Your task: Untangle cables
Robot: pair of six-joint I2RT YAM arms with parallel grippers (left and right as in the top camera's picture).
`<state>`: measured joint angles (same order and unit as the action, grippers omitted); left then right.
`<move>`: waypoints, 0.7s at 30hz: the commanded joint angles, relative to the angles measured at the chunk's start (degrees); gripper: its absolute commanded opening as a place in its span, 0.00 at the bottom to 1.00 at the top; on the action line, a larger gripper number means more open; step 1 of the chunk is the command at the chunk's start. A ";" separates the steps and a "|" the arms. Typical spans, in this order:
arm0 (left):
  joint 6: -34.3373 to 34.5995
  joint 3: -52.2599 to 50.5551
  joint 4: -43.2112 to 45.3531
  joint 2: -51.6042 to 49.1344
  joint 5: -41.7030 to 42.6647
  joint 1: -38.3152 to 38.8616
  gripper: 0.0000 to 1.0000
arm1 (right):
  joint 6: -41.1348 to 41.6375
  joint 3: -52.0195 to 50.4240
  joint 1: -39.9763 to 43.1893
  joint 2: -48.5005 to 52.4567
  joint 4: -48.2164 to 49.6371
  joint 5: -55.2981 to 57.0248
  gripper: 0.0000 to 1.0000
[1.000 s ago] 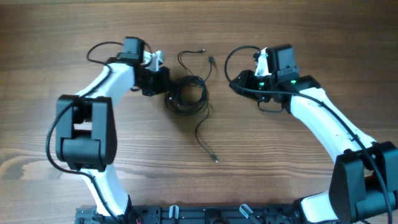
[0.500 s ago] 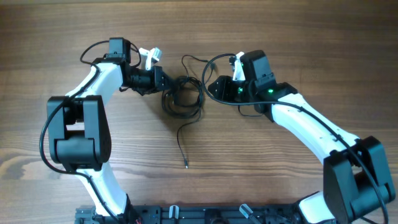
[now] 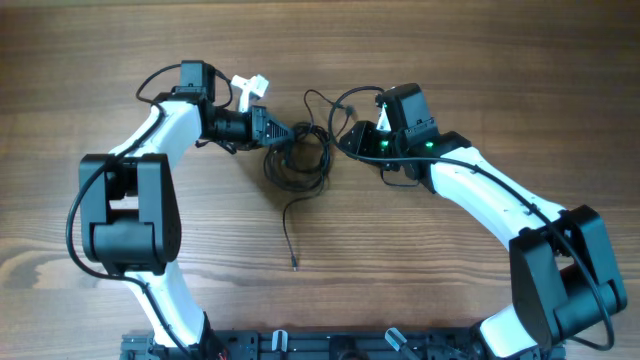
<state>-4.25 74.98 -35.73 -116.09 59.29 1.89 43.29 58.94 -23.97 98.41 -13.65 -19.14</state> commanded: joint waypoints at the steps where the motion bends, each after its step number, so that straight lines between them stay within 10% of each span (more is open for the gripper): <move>1: -1.31 0.04 0.31 -0.61 0.22 0.28 0.04 | 12.81 -0.42 -0.07 0.87 0.61 -5.14 0.48; 21: -0.87 0.02 0.39 -0.66 0.04 8.90 0.04 | 30.40 -0.42 -0.09 0.94 0.26 -5.25 0.39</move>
<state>-4.23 74.98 -36.25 -116.20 58.41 9.80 71.37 58.94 -23.97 98.41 -12.78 -27.20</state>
